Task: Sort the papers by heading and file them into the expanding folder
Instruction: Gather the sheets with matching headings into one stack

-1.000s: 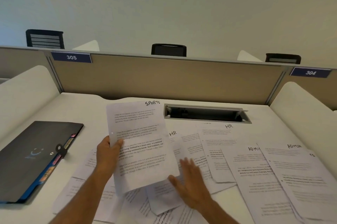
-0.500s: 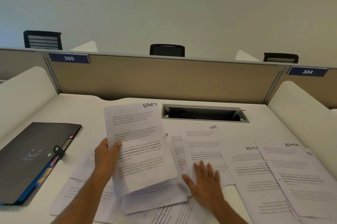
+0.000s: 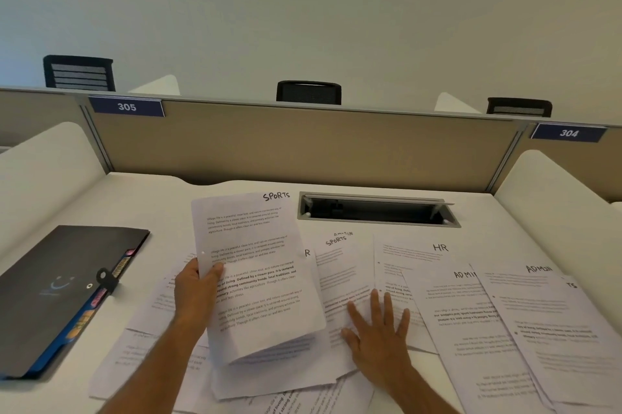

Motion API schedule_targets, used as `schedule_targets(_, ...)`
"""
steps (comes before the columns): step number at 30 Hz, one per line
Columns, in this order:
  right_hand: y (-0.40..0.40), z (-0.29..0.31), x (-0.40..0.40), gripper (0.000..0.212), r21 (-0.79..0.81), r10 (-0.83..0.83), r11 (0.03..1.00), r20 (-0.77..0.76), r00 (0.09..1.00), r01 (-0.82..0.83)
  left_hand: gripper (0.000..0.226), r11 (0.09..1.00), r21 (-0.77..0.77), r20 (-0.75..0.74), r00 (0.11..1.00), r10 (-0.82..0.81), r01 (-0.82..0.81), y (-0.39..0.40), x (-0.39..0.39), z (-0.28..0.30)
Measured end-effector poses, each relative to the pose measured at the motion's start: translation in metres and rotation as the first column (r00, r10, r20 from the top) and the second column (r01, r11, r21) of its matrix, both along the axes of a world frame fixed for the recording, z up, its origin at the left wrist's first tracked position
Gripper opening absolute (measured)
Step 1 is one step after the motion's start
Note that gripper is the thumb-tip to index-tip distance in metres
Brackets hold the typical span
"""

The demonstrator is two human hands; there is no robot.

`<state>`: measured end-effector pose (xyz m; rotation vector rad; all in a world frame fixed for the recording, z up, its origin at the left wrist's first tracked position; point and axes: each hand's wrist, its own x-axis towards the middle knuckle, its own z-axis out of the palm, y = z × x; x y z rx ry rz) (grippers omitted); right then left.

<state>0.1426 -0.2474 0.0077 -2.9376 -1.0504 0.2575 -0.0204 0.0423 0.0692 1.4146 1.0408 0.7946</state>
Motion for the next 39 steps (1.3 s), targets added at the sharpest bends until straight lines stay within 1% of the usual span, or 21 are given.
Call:
schedule_targets(3,0.008,0.004,-0.006,0.067,0.024,0.069,0.997,-0.06,0.996,-0.068,0.012,1.0,0.015,-0.013,1.0,-0.001,0.001,0.002,-0.001,0.002)
schedule_targets(6,0.017,0.011,-0.005,0.062,0.098,0.076,0.993,-0.096,0.992,-0.066,0.013,1.0,0.019,-0.022,1.0,0.006,-0.006,0.004,-0.002,0.001)
schedule_targets(8,0.023,0.019,0.003,0.064,0.192,0.018,0.981,-0.127,0.992,0.007,0.013,1.0,0.019,-0.022,1.0,0.004,-0.003,0.005,-0.003,0.001)
schedule_targets(10,0.03,0.028,0.017,0.072,0.28,-0.08,0.952,-0.165,0.983,0.125,0.013,1.0,0.016,-0.021,1.0,-0.001,0.002,0.005,-0.004,0.0)
schedule_targets(11,0.034,0.031,0.025,0.079,0.281,-0.128,0.943,-0.182,0.975,0.176,0.013,1.0,0.012,-0.019,1.0,-0.001,0.002,0.005,-0.005,0.0)
schedule_targets(13,0.041,0.037,0.04,0.094,0.211,-0.218,0.94,-0.226,0.949,0.267,0.013,1.0,0.007,-0.021,1.0,-0.002,0.002,0.005,-0.005,0.0)
schedule_targets(14,0.045,0.04,0.045,0.099,0.169,-0.256,0.939,-0.244,0.935,0.301,0.013,1.0,0.007,-0.022,1.0,-0.005,0.005,0.005,-0.005,0.0)
schedule_targets(16,0.05,0.041,0.052,0.103,0.126,-0.303,0.93,-0.27,0.914,0.346,0.012,1.0,0.01,-0.02,1.0,-0.012,0.012,0.004,-0.005,-0.001)
schedule_targets(20,0.052,0.039,0.059,0.095,0.118,-0.357,0.901,-0.344,0.868,0.417,0.011,1.0,-0.003,0.0,1.0,-0.015,0.015,0.004,-0.006,-0.004)
schedule_targets(23,0.052,0.04,0.059,0.076,0.167,-0.363,0.881,-0.364,0.858,0.443,0.011,1.0,-0.01,0.004,1.0,-0.016,0.016,0.006,-0.005,-0.005)
schedule_targets(24,0.052,0.04,0.058,0.073,0.184,-0.361,0.874,-0.372,0.855,0.449,0.01,1.0,-0.011,0.007,1.0,-0.015,0.015,0.006,-0.005,-0.005)
schedule_targets(25,0.053,0.041,0.057,0.074,0.198,-0.358,0.869,-0.384,0.851,0.454,0.01,1.0,-0.011,0.01,1.0,-0.012,0.012,0.006,-0.005,-0.006)
schedule_targets(27,0.053,0.042,0.055,0.083,0.213,-0.356,0.858,-0.41,0.84,0.468,0.011,1.0,-0.008,0.013,1.0,-0.008,0.008,0.006,-0.005,-0.006)
schedule_targets(29,0.054,0.044,0.055,0.087,0.192,-0.371,0.858,-0.409,0.833,0.477,0.011,1.0,-0.003,0.014,1.0,-0.01,0.01,0.006,-0.004,-0.007)
schedule_targets(33,0.056,0.046,0.055,0.076,0.107,-0.39,0.883,-0.375,0.841,0.457,0.013,1.0,0.002,0.011,1.0,-0.021,0.021,0.006,-0.003,-0.012)
schedule_targets(36,0.058,0.045,0.054,0.071,0.092,-0.404,0.885,-0.341,0.849,0.457,0.013,1.0,-0.001,0.014,1.0,-0.013,0.013,0.004,-0.003,-0.014)
schedule_targets(37,0.059,0.045,0.053,0.076,0.092,-0.405,0.885,-0.331,0.852,0.457,0.013,1.0,0.0,0.014,1.0,-0.011,0.011,0.004,-0.003,-0.014)
schedule_targets(39,0.061,0.044,0.051,0.092,0.08,-0.405,0.89,-0.311,0.86,0.448,0.012,1.0,0.003,0.009,1.0,-0.01,0.01,0.002,-0.004,-0.015)
